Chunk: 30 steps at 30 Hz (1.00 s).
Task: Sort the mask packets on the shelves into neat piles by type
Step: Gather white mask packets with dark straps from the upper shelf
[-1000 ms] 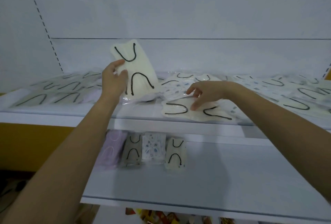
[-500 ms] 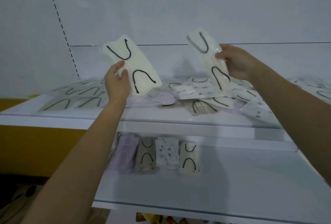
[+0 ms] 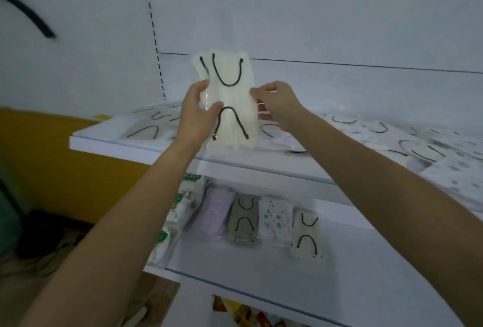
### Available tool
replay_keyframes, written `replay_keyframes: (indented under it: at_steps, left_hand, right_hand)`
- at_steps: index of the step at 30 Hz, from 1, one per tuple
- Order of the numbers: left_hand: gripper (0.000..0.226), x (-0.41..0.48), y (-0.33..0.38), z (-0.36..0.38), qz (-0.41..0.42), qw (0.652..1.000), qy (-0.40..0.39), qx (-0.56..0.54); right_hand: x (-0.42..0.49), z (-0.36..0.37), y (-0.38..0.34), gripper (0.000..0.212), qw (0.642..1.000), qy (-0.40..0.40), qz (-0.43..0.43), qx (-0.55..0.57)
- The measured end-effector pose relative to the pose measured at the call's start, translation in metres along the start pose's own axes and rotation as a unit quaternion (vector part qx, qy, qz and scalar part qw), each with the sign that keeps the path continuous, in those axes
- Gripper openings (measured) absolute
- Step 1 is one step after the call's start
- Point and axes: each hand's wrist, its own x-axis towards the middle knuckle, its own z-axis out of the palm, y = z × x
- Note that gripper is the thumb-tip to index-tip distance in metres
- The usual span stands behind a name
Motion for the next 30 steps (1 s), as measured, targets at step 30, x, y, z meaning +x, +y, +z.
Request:
replay_keyframes:
  at_steps: [30]
  left_hand:
    - [0.047, 0.164, -0.079, -0.032, -0.020, 0.988, -0.154, 0.004]
  right_hand:
    - [0.155, -0.075, 0.031, 0.039, 0.832, -0.056, 0.197, -0.515]
